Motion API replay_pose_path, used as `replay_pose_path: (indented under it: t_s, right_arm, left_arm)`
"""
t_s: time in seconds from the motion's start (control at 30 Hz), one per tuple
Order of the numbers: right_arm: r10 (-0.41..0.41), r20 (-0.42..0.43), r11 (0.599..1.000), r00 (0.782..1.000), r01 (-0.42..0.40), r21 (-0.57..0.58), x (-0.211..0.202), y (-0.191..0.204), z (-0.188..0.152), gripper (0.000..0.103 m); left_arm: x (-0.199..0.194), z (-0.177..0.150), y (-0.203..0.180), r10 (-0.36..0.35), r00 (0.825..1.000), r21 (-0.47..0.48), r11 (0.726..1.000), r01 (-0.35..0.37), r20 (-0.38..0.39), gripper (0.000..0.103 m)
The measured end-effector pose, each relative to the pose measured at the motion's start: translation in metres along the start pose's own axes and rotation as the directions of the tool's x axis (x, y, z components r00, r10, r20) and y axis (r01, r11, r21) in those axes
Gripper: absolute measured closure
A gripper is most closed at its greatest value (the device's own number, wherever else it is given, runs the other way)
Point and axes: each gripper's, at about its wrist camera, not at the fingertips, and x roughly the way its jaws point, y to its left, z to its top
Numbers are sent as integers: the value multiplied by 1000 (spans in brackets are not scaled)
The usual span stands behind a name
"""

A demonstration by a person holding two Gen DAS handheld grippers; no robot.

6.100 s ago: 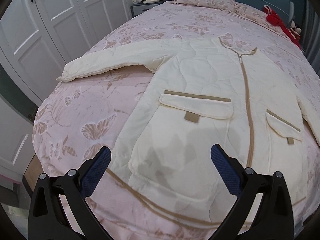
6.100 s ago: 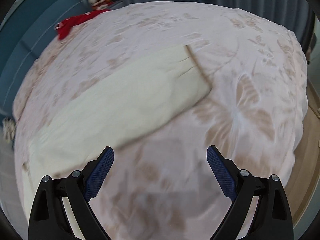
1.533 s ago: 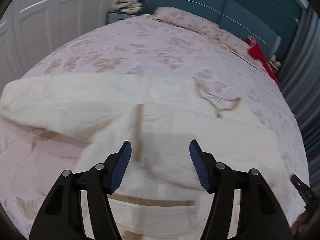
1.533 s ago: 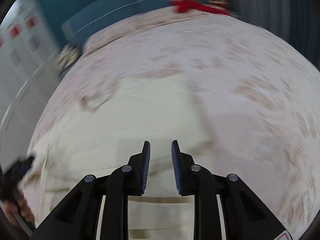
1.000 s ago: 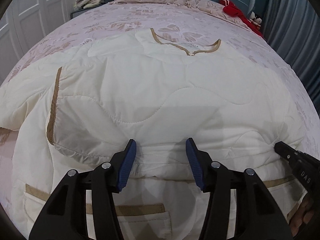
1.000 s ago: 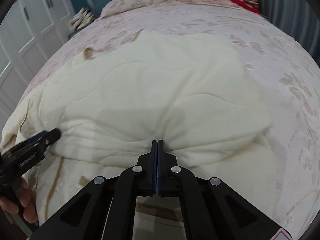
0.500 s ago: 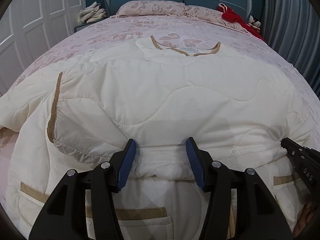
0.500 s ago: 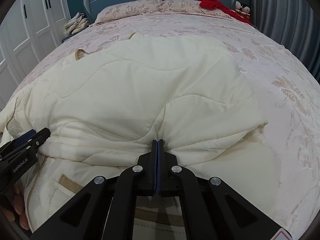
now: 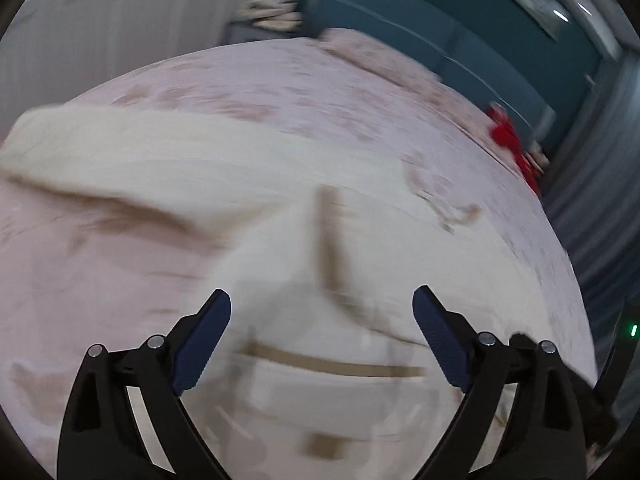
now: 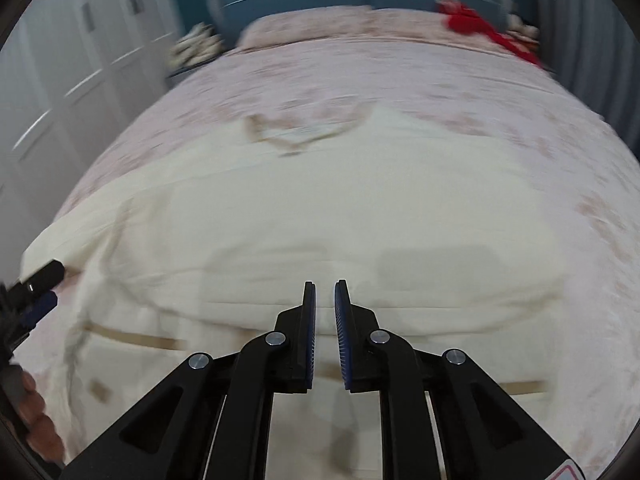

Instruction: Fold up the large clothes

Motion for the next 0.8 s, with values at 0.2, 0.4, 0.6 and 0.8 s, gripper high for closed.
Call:
replay_pose_path:
  t_s: [0.2,0.4,0.6,0.8]
  right_arm:
    - [38,-115,999,993,-41,-30,49,61,-11,90]
    - [-5,-79,998,997,1,-60,58,67,-27,91]
    - [12,-54,998,998,-15,-60,57,63,-28,91]
    - [45,-17,997,999,-44,56,13,49,-32,89]
  left_arm:
    - [-29,60,176,180,983,-333,929,-164,18,13]
    - [-36,95,291,272,961,-519,828,-213,39,14]
    - [-14,106,335,212,977,-616,771,-161,9,74]
    - [-50,173,227,192,970,-331,934,-135,148,98]
